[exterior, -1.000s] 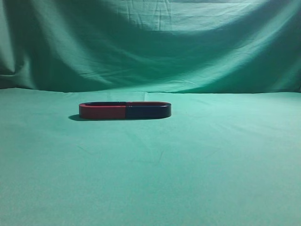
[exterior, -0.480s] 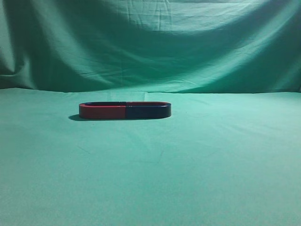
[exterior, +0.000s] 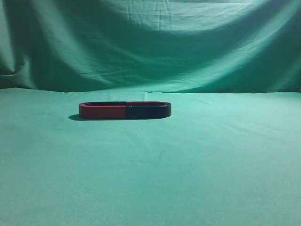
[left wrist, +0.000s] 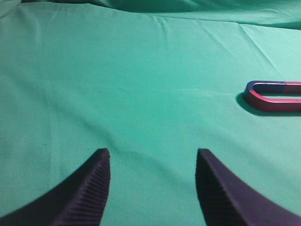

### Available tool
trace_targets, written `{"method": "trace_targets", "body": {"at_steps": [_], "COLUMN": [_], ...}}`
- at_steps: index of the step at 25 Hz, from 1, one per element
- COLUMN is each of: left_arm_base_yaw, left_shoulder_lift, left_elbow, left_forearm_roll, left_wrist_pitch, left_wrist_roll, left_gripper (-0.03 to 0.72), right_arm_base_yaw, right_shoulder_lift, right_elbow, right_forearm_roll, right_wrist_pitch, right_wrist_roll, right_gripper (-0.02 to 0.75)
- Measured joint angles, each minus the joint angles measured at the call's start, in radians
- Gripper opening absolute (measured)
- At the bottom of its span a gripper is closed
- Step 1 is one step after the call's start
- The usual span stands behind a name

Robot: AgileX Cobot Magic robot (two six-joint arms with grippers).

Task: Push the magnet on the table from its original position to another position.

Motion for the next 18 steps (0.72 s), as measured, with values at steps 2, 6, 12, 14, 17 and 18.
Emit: {"method": "trace_targets", "body": {"at_steps": [2,6,12,14,17,18], "left_arm_base_yaw": [0.0,0.0,0.0,0.0,0.0,0.0], "left_shoulder_lift": [0.0,0.0,0.0,0.0,0.0,0.0], "left_elbow": [0.0,0.0,0.0,0.0,0.0,0.0], "left_forearm_roll": [0.0,0.0,0.0,0.0,0.0,0.0], "left_wrist_pitch": [0.0,0.0,0.0,0.0,0.0,0.0], "left_wrist_roll": [0.0,0.0,0.0,0.0,0.0,0.0], "left_gripper": [0.372,0.372,0.372,0.372,0.372,0.372], "right_arm_base_yaw": [0.0,0.0,0.0,0.0,0.0,0.0], "right_shoulder_lift": [0.0,0.0,0.0,0.0,0.0,0.0], "right_elbow": [0.0,0.0,0.0,0.0,0.0,0.0], "right_forearm_roll": [0.019,0.03,0.033,0.033,0.033,0.033], "right_wrist_pitch": [0.0,0.0,0.0,0.0,0.0,0.0], "right_wrist_roll": [-0.019,-0.026,-0.026,-0.026,-0.026,-0.026], "right_gripper": [0.0,0.0,0.0,0.0,0.0,0.0]}}
